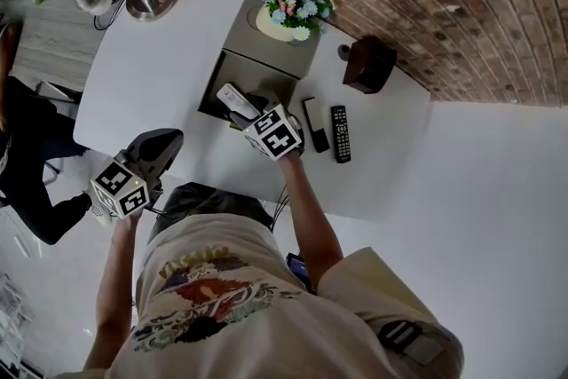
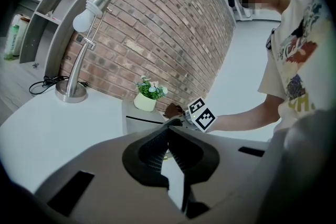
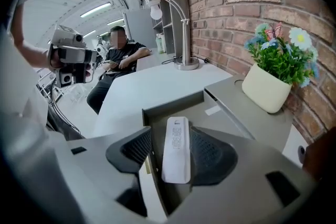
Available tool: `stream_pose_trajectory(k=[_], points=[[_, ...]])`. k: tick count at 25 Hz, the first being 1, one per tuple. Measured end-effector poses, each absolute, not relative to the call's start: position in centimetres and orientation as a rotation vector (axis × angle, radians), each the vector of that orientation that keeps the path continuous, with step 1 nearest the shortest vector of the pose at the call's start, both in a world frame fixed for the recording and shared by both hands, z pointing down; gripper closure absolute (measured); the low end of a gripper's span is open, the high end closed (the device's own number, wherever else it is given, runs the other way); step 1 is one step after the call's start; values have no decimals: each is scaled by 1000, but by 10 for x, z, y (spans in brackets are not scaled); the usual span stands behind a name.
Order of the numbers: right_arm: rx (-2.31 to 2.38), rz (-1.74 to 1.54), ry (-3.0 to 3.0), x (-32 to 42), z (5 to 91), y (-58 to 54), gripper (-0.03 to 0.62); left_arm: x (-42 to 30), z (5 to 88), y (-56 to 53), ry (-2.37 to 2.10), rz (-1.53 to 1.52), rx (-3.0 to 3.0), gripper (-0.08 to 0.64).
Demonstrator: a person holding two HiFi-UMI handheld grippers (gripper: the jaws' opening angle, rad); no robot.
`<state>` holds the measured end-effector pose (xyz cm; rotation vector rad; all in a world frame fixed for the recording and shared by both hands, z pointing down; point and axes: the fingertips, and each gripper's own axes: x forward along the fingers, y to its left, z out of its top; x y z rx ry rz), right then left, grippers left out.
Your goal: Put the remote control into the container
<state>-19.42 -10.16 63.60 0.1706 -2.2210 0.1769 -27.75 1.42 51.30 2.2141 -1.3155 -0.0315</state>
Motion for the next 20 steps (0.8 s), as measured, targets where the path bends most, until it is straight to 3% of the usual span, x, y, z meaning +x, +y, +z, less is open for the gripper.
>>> stream_pose_trajectory(k=[5, 14, 20], points=[[189, 209, -2264, -190, 618, -91, 368, -269, 505, 9, -1297, -44, 2252, 555], [213, 237, -2313, -177, 585, -74, 523, -251, 494, 1, -1239, -45, 2314, 555], [239, 250, -2336, -171, 564, -61, 537, -238, 484, -10, -1191, -34, 2364, 555]])
